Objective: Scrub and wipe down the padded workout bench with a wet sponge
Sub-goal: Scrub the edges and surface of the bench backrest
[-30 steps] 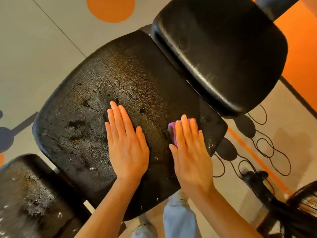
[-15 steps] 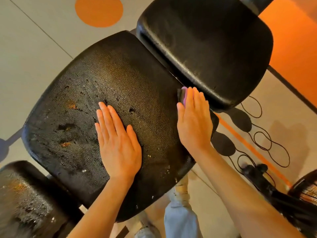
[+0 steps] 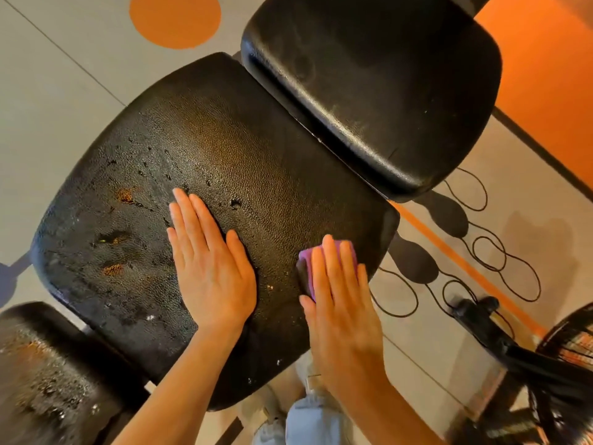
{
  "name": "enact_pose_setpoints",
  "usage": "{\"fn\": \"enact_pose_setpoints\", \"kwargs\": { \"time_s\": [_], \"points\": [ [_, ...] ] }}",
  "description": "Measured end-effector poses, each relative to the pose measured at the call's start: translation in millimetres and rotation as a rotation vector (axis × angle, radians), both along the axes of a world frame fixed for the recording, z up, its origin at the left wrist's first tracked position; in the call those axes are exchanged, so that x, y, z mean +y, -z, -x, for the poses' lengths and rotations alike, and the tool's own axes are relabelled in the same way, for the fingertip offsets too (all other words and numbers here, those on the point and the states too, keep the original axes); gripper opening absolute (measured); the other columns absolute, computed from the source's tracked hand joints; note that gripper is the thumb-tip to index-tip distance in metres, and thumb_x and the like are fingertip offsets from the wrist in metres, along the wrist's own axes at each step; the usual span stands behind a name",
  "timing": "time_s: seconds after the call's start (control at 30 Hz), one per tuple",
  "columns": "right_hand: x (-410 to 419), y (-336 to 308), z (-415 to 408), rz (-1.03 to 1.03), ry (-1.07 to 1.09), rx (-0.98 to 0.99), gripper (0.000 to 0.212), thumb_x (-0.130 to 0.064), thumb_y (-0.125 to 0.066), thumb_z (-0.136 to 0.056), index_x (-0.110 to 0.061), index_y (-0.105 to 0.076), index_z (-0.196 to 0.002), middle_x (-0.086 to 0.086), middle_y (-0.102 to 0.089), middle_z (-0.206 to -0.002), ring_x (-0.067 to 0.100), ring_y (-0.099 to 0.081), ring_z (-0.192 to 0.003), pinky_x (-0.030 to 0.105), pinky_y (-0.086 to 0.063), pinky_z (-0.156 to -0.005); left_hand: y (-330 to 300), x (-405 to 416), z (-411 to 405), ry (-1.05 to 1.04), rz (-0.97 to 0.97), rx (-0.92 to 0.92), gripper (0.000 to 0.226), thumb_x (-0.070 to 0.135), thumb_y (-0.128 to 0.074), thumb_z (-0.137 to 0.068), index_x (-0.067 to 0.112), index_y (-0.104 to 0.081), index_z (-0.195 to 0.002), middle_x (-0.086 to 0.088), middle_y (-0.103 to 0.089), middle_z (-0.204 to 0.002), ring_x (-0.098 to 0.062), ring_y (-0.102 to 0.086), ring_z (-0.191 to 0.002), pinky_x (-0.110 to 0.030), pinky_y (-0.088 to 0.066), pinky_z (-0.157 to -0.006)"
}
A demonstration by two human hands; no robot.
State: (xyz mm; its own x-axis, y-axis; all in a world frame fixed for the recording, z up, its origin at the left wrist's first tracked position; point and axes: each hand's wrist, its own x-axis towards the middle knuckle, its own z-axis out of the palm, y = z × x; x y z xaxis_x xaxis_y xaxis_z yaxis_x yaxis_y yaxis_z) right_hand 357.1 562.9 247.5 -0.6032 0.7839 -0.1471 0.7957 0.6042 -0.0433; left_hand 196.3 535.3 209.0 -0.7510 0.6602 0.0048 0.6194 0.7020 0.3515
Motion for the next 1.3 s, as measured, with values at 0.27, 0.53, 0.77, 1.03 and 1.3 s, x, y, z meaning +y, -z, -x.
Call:
{"fn": "enact_pose_setpoints", "kwargs": {
  "time_s": [0.27, 0.53, 0.77, 1.03, 1.3],
  "points": [
    [41, 10, 12, -0.025, 0.257, 0.138, 0.056, -0.035, -0.026, -0.102, -0.008, -0.021, -0.151, 0.012, -0.019, -0.158, 0.029, -0.015, -0.147, 0.046, -0.023, -0.118, 2, 0, 0, 0.009, -0.031, 0.013, 0.06, 0.028, -0.021, -0.104, 0.002, -0.005, -0.156, -0.016, 0.0, -0.165, -0.029, 0.0, -0.153, -0.044, -0.006, -0.125],
    [80, 22, 8, 0.029, 0.434, 0.403, 0.053, -0.03, -0.031, -0.103, -0.008, -0.023, -0.15, 0.01, -0.023, -0.158, 0.027, -0.016, -0.147, 0.047, -0.03, -0.115, 5, -2, -1, 0.006, -0.041, 0.036, 0.059, 0.027, -0.023, -0.105, 0.001, -0.006, -0.156, -0.017, 0.0, -0.165, -0.029, 0.001, -0.153, -0.044, -0.005, -0.125],
    [-18, 25, -15, 0.008, 0.087, 0.254, 0.056, -0.033, -0.03, -0.101, -0.007, -0.023, -0.149, 0.014, -0.024, -0.157, 0.033, -0.017, -0.146, 0.049, -0.036, -0.111, 5, -1, -1, 0.008, -0.046, 0.036, 0.059, 0.027, -0.022, -0.105, 0.002, -0.004, -0.156, -0.016, 0.001, -0.165, -0.028, 0.001, -0.153, -0.043, -0.003, -0.125],
    [-19, 29, 5, 0.035, 0.32, 0.4, 0.054, -0.036, -0.018, -0.103, -0.01, -0.019, -0.151, 0.008, -0.017, -0.159, 0.027, -0.008, -0.148, 0.041, -0.019, -0.119, 5, 0, 0, -0.004, -0.046, 0.038, 0.059, 0.028, -0.019, -0.105, 0.003, -0.003, -0.156, -0.015, 0.001, -0.165, -0.027, 0.001, -0.154, -0.04, -0.002, -0.125],
    [61, 28, -10, 0.071, 0.288, 0.438, 0.053, -0.032, -0.022, -0.103, -0.013, -0.013, -0.151, 0.006, -0.013, -0.161, 0.023, -0.005, -0.149, 0.046, -0.01, -0.121, 2, -3, -2, -0.004, -0.097, 0.029, 0.059, 0.029, -0.022, -0.106, 0.003, -0.004, -0.156, -0.015, 0.001, -0.165, -0.027, 0.001, -0.154, -0.039, 0.0, -0.125]
  ]
}}
